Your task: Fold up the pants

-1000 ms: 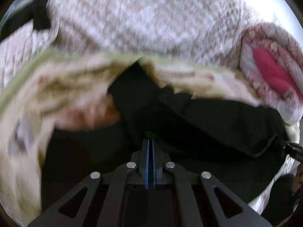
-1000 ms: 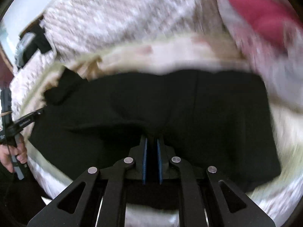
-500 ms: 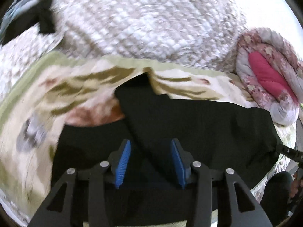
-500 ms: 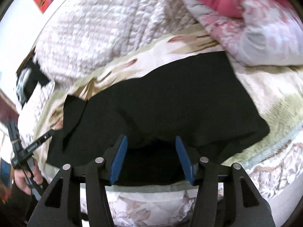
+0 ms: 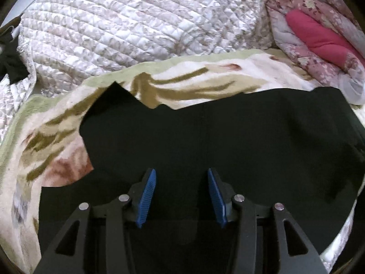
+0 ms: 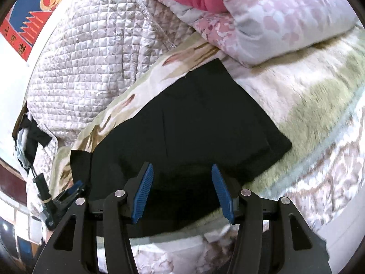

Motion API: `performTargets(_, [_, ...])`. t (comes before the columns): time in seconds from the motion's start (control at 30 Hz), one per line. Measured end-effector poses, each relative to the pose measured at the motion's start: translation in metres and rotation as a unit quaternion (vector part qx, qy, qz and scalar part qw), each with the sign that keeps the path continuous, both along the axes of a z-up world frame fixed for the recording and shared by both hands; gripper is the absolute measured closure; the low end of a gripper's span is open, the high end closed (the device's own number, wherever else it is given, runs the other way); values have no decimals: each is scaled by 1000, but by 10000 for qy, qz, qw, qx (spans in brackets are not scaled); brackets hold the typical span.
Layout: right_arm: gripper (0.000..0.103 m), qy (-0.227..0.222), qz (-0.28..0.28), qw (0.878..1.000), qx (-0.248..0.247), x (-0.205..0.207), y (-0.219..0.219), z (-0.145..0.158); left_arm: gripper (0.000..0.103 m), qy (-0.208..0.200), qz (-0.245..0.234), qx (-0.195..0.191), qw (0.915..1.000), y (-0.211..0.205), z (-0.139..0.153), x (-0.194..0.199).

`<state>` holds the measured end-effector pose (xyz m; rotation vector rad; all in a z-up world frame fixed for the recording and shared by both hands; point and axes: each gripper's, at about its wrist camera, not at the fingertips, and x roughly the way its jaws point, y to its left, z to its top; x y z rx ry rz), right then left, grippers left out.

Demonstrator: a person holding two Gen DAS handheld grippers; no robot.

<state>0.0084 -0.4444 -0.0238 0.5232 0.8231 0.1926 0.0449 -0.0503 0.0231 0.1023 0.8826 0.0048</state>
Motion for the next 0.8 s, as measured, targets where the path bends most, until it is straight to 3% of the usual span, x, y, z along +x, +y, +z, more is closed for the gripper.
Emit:
performTargets(0.03, [49,70,-32,10000,24,-1,-1,-3,63,-28,22,-19,10000,2,0,0])
performTargets(0.1, [49,83,-68,9999,82,-2,-5,-7,92,-112,61,6,9999,4,2,-1])
performTargets(0.17, [49,67,-223,9997,72,1,-11,-8,97,-220,140,-5,9997,7,5,-3])
performTargets(0.37, [49,-129,-466,9984,306,10,-23,-4,97,-525,799,-626,9935,49,27,-25])
performTargets(0.5, [49,-361,-617,9970,288,8,-25,0,98,-699,1425,-1033,9819,92,38,-54])
performTargets(0.67, [50,-250,-707,9963,427,20,-31,-2,98,-444,1934,-1567,9675,135,16,-73])
performTargets(0.73, [52,-255,-743,9960,431,23,-32,0,98,-303,1966,-1962,9602,143,6,-74])
performTargets(0.8, [52,-254,-745,9959,438,24,-32,2,89,-172,2036,-2422,9485,150,-2,-71])
